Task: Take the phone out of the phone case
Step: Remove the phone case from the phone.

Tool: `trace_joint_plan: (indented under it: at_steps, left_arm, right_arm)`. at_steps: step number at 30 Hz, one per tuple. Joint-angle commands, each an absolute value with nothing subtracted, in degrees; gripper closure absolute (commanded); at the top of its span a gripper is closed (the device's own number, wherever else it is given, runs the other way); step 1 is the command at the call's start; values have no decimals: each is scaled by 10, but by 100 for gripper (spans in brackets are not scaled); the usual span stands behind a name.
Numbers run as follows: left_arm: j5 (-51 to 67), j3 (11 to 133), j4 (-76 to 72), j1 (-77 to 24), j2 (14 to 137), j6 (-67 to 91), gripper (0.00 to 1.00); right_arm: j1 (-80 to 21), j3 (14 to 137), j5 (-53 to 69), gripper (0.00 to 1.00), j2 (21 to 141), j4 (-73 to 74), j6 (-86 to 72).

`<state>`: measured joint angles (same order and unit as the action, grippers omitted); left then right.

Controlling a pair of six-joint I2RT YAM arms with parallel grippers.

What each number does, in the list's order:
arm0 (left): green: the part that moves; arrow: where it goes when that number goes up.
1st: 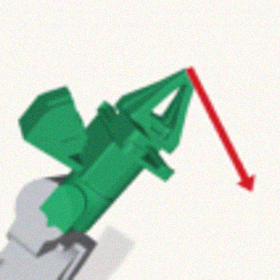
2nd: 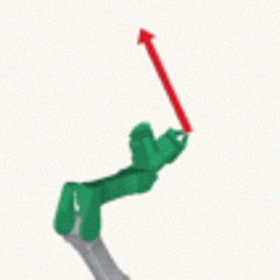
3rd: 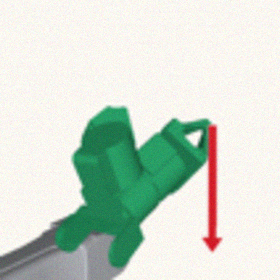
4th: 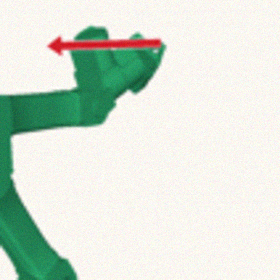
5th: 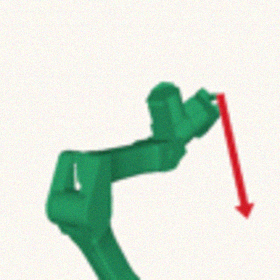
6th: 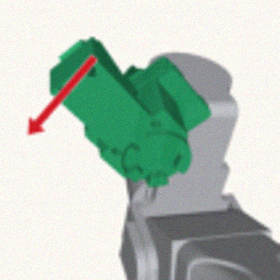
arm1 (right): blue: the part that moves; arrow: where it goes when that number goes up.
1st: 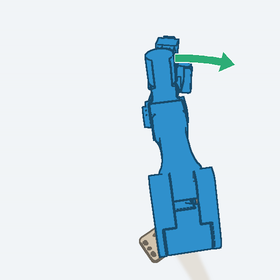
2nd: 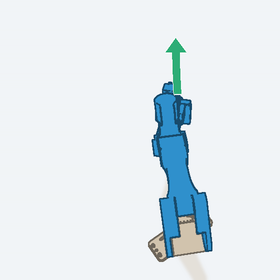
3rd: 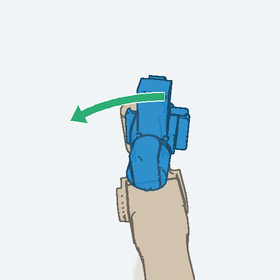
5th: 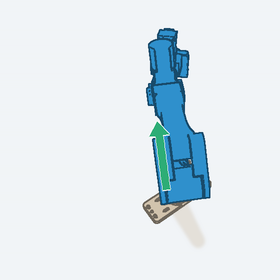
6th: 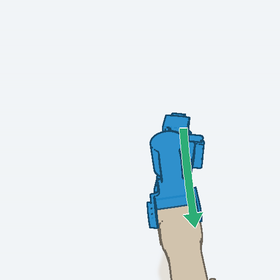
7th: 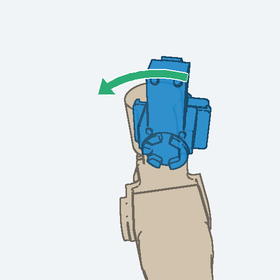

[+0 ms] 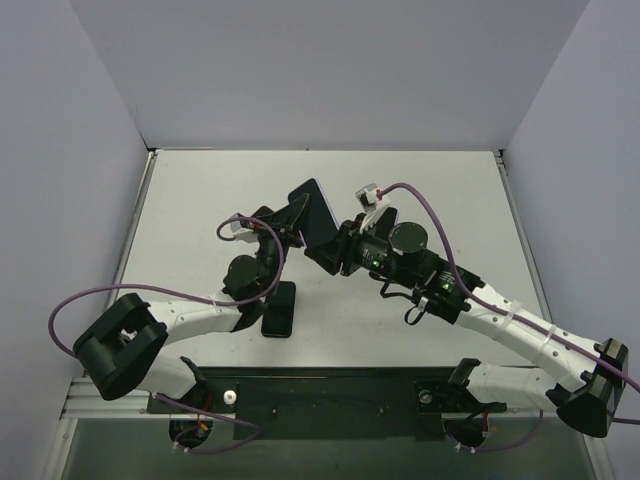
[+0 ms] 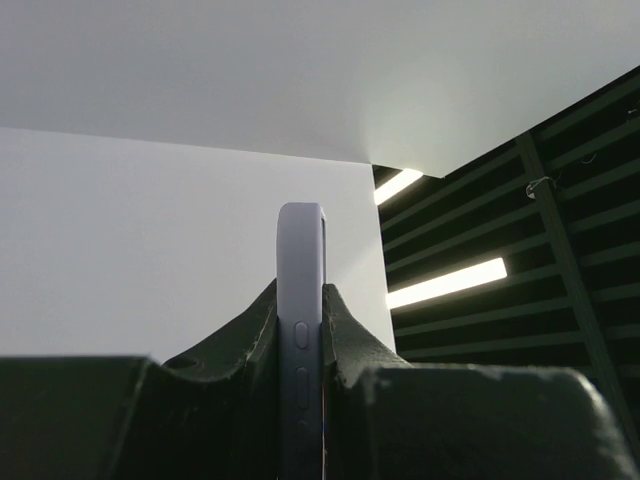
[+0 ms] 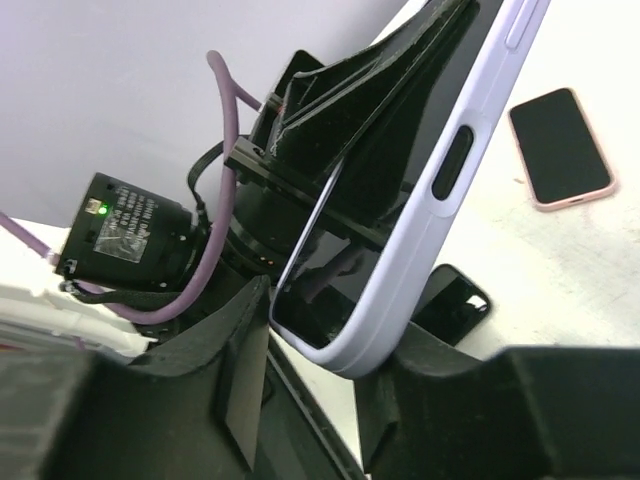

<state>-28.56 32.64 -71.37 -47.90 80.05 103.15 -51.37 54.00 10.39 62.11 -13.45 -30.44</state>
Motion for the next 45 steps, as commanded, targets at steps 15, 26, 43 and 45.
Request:
trace_joint_plan:
  at_steps: [15, 26, 43, 45]
  left_arm:
    - [32, 498, -166, -429, 529, 1164, 100]
    - [-1, 447, -346, -414, 521, 1129, 100]
    - [84, 525, -214, -314, 533, 744, 100]
    - [86, 526, -220, -314, 533, 747, 100]
  right_arm:
    - [-565, 582, -67, 100, 652, -88, 147]
    - [-542, 557, -152, 100, 627, -84, 72]
    - [-448, 605, 403, 30, 591, -103, -486]
    - [-446, 619, 417, 32, 618, -102, -487]
